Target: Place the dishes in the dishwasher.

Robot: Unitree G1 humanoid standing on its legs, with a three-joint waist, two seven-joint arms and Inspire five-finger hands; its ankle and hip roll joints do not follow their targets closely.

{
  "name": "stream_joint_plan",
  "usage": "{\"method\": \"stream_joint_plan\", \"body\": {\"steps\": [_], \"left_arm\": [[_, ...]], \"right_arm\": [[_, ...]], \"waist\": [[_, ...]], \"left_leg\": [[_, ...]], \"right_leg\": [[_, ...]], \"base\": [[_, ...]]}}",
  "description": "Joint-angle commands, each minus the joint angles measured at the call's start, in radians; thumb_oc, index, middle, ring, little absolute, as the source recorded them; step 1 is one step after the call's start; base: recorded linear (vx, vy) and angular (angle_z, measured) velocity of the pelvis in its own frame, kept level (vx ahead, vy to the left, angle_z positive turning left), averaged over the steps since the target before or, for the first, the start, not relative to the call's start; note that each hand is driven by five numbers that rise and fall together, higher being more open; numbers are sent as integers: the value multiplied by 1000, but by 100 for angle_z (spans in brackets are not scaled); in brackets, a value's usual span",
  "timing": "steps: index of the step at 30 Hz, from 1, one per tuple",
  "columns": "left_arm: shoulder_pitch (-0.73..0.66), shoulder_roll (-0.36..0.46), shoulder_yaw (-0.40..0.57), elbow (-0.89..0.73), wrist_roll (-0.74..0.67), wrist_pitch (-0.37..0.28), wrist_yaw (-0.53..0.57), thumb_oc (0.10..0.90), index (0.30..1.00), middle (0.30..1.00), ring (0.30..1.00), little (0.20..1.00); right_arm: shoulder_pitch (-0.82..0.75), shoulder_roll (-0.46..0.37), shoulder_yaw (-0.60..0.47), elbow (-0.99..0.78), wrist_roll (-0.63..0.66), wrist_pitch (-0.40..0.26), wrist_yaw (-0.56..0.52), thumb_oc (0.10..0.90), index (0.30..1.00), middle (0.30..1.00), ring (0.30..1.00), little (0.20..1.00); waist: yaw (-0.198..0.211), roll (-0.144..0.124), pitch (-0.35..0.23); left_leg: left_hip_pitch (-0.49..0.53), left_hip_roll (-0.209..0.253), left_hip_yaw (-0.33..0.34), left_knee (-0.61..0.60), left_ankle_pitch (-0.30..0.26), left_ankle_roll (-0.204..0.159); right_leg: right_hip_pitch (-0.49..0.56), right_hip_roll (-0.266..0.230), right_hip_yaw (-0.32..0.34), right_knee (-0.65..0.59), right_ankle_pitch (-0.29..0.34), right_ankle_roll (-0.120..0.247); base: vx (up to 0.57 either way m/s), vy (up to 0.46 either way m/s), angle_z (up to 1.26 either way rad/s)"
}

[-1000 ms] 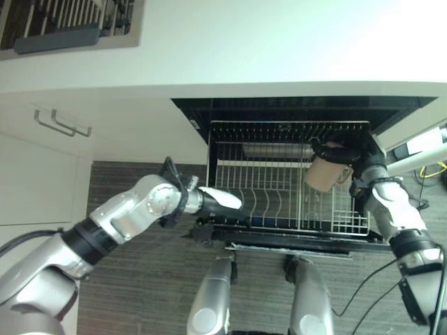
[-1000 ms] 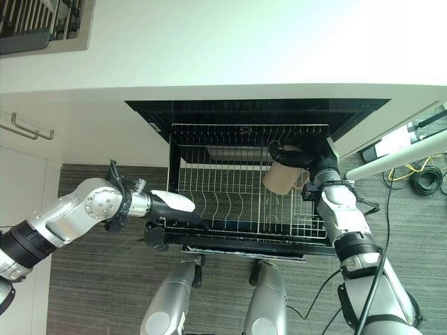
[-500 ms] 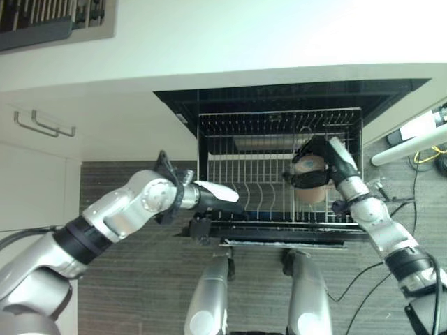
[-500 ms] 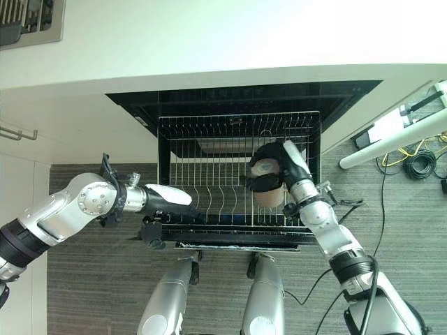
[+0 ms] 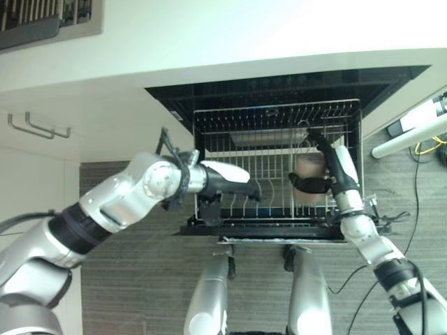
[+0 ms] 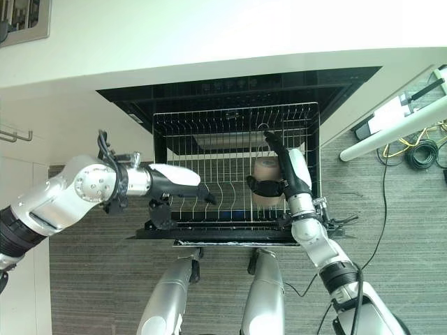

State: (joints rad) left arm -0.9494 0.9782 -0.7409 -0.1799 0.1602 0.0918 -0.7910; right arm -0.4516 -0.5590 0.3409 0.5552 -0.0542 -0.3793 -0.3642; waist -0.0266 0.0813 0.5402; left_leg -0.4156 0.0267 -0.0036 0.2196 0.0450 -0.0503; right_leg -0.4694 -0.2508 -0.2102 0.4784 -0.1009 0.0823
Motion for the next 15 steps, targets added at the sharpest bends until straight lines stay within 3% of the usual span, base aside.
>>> {"method": "stream_joint_plan", "body": {"steps": [1, 8, 15], "left_arm": [[-31, 20, 88, -90, -77, 17, 1, 800, 900, 900, 900, 900], [-52, 22, 95, -96, -104, 39, -22, 800, 900, 900, 900, 900], [-46, 10, 100, -96, -94, 32, -32, 800, 900, 900, 900, 900]], "right_arm": [[42, -20, -52, -3, 70, -28, -121, 800, 900, 900, 900, 900], [50, 8, -129, 18, 113, -21, -161, 800, 900, 900, 900, 900], [44, 27, -122, -5, 137, -84, -134, 800, 900, 900, 900, 900]], "waist": [[-12, 12, -20], [-15, 17, -20], [-10, 19, -20]], "left_leg": [[21, 27, 112, 80, -163, 23], [25, 29, 115, 80, -168, 23], [21, 28, 115, 80, -167, 24]], "right_leg": [[68, 31, 71, -178, 71, 86], [66, 33, 75, -178, 73, 89], [62, 28, 73, -178, 77, 90]], "base": [[0, 0, 0], [0, 0, 0], [0, 0, 0]]}}
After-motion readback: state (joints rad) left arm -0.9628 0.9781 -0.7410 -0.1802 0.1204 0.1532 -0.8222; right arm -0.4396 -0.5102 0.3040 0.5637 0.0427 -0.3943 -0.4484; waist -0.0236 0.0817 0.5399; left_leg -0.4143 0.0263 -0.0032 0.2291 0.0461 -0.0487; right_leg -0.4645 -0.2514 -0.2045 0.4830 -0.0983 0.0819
